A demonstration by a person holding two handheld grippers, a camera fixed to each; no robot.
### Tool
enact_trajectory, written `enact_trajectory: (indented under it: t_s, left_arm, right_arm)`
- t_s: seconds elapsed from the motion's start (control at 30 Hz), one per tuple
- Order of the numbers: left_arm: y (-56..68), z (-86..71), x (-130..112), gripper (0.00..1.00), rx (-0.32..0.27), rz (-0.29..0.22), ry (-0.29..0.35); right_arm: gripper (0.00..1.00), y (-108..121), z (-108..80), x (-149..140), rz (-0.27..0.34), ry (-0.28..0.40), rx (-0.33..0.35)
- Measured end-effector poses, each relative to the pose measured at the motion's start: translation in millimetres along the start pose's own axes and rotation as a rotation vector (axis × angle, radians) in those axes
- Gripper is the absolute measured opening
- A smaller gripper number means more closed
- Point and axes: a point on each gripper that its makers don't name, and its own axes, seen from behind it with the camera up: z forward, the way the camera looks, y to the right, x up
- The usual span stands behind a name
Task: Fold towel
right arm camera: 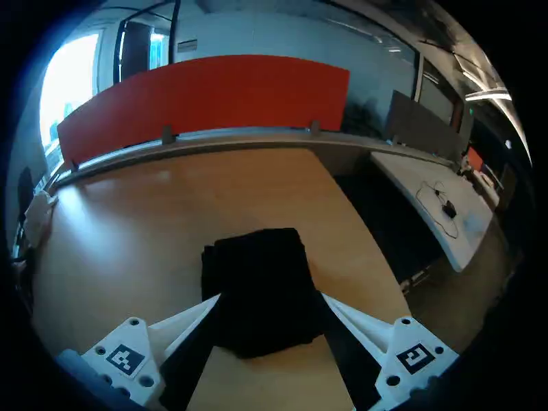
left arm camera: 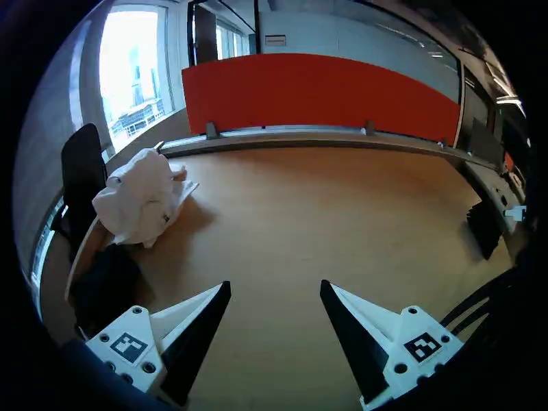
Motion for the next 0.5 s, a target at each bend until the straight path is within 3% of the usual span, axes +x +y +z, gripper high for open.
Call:
enact_trajectory:
  t_s: [0.2,0.5]
  left_arm:
    - [-2.2,1.6,18,0.97,0.003,-0.026,0.040]
    - [-2.8,-0.3,52,0.97,0.013,-0.014,0.137]
  right_arm:
    - [0.93,-14,-12.3,35,0.007,0.126,0.018]
    - [0.93,-37,-34.4,85,0.011,0.303,0.057]
